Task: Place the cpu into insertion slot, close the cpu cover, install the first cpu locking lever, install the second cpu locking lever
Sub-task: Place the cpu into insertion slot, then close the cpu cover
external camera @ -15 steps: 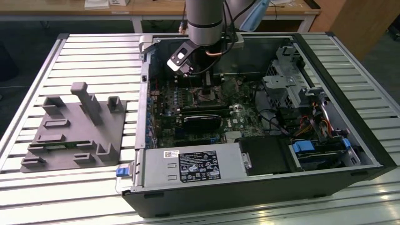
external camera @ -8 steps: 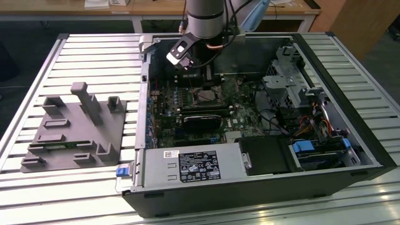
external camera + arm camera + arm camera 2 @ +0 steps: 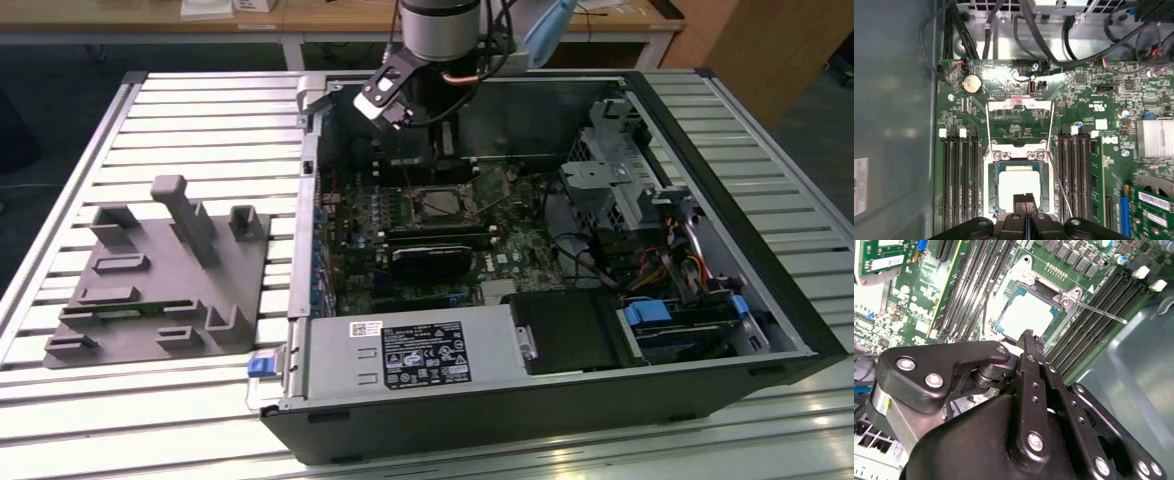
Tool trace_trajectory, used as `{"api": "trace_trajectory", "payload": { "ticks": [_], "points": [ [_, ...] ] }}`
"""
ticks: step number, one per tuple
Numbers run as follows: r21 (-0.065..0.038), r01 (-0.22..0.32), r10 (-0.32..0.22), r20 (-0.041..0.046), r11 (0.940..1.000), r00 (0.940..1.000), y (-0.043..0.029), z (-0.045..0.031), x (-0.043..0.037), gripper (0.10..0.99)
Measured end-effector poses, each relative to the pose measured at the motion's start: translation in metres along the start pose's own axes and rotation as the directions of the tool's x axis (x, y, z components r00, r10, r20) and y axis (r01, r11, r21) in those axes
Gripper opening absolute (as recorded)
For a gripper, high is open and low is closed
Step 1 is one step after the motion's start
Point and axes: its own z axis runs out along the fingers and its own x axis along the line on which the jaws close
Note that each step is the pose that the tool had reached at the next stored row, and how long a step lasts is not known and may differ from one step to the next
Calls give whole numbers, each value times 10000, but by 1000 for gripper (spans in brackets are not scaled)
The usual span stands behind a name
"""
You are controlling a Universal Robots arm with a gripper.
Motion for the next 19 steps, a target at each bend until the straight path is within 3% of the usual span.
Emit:
{"api": "trace_trajectory", "payload": {
  "ticks": [4,19],
  "points": [
    [-1,0,0,0,10000,10000,5,-61,-2,106],
    [-5,-1,1,-1,10000,10000,-4,-71,-3,106]
  ]
}}
